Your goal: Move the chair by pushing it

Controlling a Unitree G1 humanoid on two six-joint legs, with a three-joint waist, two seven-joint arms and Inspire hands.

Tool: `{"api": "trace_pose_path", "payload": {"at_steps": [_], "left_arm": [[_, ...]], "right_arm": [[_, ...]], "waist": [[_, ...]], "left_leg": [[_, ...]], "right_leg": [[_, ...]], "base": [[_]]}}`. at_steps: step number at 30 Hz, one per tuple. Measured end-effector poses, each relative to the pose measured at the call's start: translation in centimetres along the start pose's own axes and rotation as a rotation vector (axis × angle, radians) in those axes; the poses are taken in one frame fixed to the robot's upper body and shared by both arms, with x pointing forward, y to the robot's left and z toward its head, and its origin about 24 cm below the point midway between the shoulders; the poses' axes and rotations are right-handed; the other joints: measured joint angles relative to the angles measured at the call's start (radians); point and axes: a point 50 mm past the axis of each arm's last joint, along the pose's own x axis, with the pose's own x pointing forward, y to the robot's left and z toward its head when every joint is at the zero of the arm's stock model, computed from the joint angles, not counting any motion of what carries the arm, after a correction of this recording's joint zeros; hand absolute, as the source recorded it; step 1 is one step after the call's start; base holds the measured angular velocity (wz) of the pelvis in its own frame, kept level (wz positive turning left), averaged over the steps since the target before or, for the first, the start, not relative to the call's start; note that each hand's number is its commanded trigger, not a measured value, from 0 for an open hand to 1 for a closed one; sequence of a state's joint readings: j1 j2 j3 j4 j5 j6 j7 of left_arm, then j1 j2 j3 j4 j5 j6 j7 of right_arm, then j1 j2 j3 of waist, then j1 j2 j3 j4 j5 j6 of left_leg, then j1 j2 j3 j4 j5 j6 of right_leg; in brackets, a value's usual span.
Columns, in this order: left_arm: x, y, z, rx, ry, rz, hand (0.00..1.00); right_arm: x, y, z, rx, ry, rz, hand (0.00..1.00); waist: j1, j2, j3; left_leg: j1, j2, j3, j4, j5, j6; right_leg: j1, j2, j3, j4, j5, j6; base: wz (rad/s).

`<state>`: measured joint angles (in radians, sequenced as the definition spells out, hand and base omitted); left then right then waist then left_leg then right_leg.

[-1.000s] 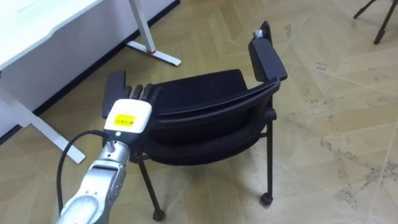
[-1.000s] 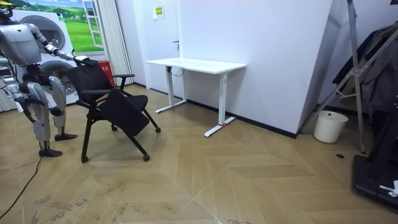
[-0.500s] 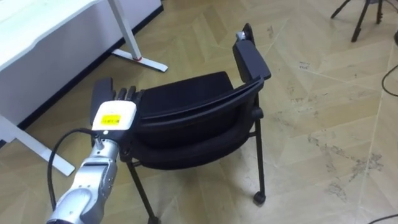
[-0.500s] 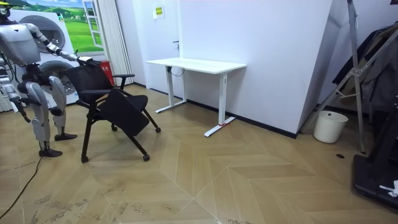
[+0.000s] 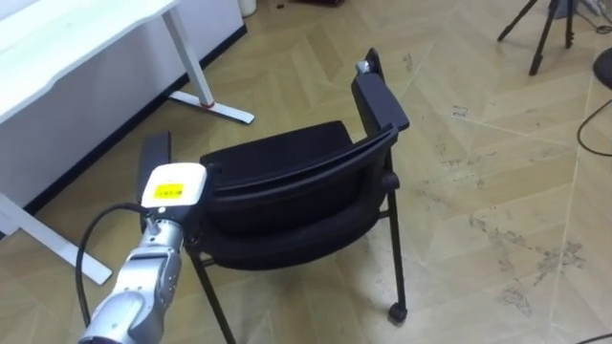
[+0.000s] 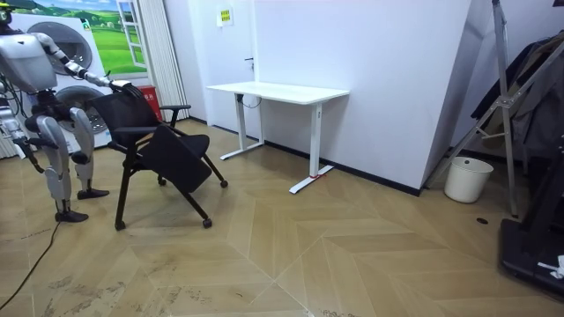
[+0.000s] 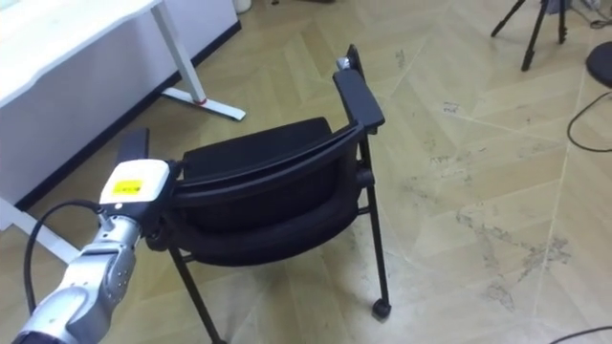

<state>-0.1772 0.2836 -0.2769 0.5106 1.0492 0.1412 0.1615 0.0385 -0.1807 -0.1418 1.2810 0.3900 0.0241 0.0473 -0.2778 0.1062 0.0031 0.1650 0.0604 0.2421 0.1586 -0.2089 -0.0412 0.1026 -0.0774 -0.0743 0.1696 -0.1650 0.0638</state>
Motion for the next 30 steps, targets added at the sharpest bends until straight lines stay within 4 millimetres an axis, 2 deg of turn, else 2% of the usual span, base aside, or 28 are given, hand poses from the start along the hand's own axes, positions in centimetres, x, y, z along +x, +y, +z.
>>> {"api": "trace_pose_path", "payload": {"at_steps": [4,11,14,17,20,23,26,28,29,30], "left_arm": [[0.0,0.0,0.1,-0.001,-0.007,0.002,1.00],[0.2,0.3,0.2,0.013,-0.050,0.009,1.00],[0.2,0.3,0.3,0.013,-0.054,0.016,1.00],[0.2,0.3,0.2,0.013,-0.053,0.026,1.00],[0.2,0.3,0.2,0.012,-0.049,0.027,1.00],[0.1,0.2,0.0,0.017,-0.044,0.030,1.00],[0.1,0.2,0.0,0.015,-0.042,0.045,1.00],[0.1,0.5,0.2,0.015,-0.051,0.068,1.00],[0.1,0.5,0.3,0.016,-0.053,0.069,1.00],[0.1,0.6,0.3,0.021,-0.058,0.071,1.00]], "right_arm": [[0.0,-0.2,0.4,0.000,-0.010,-0.005,0.00],[0.0,-0.3,0.7,-0.031,-0.018,-0.021,0.00],[0.1,-0.2,1.1,-0.097,-0.029,-0.033,0.00],[0.0,-0.5,1.2,-0.176,-0.035,-0.077,0.00],[0.0,-1.0,1.6,-0.299,-0.050,-0.139,0.00],[-0.2,-1.3,3.2,-0.492,-0.119,-0.230,0.00],[-0.4,-1.4,6.1,-0.677,-0.222,-0.321,0.00],[-1.0,-1.2,9.3,-0.777,-0.352,-0.400,0.00],[-1.3,-1.0,10.1,-0.798,-0.390,-0.416,0.00],[-1.8,-0.6,11.8,-0.842,-0.464,-0.448,0.00]], "waist": [[0.004,0.014,0.0005],[0.008,0.017,-0.0004],[0.010,0.016,0.0004],[0.009,0.009,0.0051],[0.008,0.004,0.0044],[0.011,-0.002,0.0029],[0.024,-0.018,-0.0001],[0.039,-0.034,0.0015],[0.042,-0.040,0.0002],[0.050,-0.050,-0.0011]], "left_leg": [[0.002,0.000,0.002,-0.008,0.000,0.000],[-0.002,0.001,0.001,-0.009,0.000,0.000],[-0.002,0.001,0.000,-0.010,0.000,0.000],[0.000,0.001,-0.001,-0.010,0.000,0.000],[0.001,0.001,-0.001,-0.010,0.000,0.000],[0.003,0.001,0.000,-0.010,0.000,0.000],[0.004,0.001,0.000,-0.010,0.000,0.000],[0.002,0.000,0.001,-0.011,0.000,0.000],[0.002,0.000,0.002,-0.011,0.000,0.000],[0.003,0.002,0.004,-0.010,0.000,0.000]], "right_leg": [[-0.005,0.002,0.005,-0.001,0.000,0.000],[-0.006,0.003,0.003,-0.002,0.000,0.000],[-0.006,0.003,0.003,-0.003,0.000,0.000],[-0.005,0.004,0.006,-0.001,0.000,0.000],[-0.006,0.004,0.006,0.000,0.000,0.000],[-0.007,0.004,0.010,0.004,0.000,0.000],[-0.016,0.004,0.010,0.015,0.000,0.000],[-0.022,0.005,0.017,0.019,0.000,0.000],[-0.022,0.005,0.017,0.019,0.000,0.000],[-0.022,0.006,0.017,0.019,0.001,-0.001]], "base": [[-0.03],[0.00],[0.00],[0.00],[0.00],[-0.03],[-0.05],[-0.08],[0.00],[0.00]]}}
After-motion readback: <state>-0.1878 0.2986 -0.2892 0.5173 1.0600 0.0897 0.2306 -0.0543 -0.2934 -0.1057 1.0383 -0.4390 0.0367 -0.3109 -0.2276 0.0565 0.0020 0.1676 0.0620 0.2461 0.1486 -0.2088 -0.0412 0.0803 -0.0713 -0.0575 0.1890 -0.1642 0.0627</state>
